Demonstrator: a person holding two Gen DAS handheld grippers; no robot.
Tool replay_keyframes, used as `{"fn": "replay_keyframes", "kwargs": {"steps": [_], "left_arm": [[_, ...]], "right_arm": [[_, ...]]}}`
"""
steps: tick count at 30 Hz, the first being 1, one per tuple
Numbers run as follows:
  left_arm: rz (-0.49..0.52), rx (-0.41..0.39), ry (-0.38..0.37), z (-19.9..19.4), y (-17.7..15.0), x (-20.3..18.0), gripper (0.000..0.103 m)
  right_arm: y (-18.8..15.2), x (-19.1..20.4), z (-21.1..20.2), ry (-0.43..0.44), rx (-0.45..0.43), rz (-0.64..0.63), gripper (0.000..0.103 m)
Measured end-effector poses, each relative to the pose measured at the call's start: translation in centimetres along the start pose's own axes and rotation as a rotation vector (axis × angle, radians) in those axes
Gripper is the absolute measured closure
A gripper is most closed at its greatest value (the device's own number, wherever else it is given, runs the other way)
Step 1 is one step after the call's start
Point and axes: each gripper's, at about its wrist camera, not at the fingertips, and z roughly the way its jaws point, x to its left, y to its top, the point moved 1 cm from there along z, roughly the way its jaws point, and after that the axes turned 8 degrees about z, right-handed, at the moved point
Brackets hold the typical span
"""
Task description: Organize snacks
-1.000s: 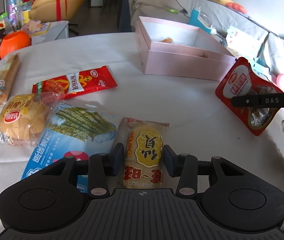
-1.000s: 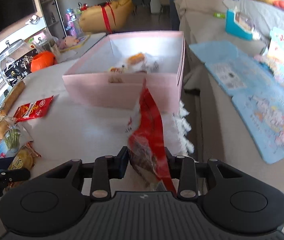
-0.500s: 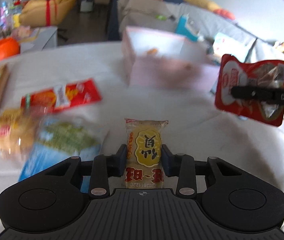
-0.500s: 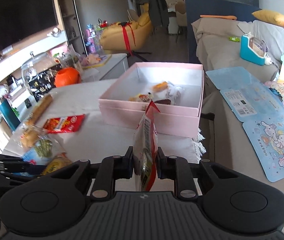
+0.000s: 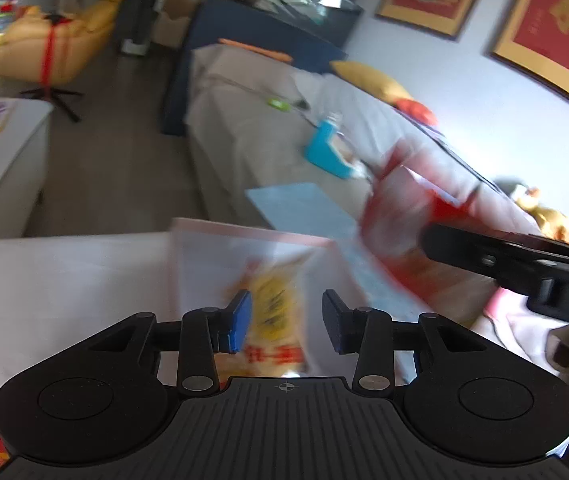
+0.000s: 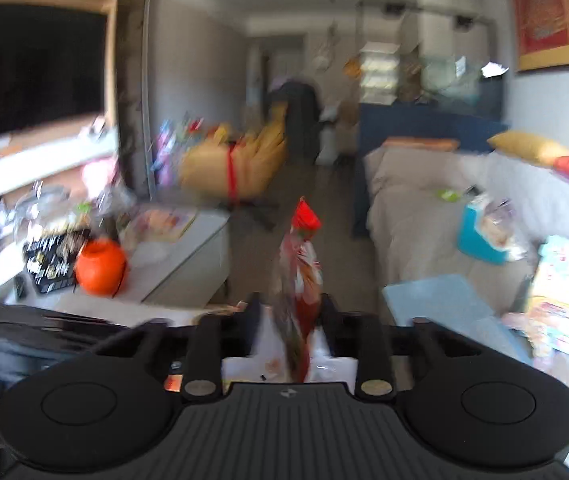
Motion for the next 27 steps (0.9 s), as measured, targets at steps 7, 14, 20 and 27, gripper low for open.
{"fn": "replay_keyframes", "kwargs": {"steps": [7,14,20,27], "left_arm": [[-0.017,-0.048,0.13,-7.7,-7.6,4.5,0.06],[-0.132,-0.017,0.303,-14.3,-14.9,7.7,0.06],[-0.184,0.024,0.237,-16.4,-18.4,6.8,0.06],[-0.221,0.006,0.125,-16.2,-18.9,6.2,0.06]], "right_arm": [[-4.9,-0.5,-0.6,0.051,0.027,0.024,0.046],[-12.5,3.7,1.1,0.135,0.225,0.037,0.039],[-16.6,8.8,2.9,0.212,0.339,0.032,0.038],[-17.7,11.4,1.9,0.224,0.356,-0.01,0.035]]}}
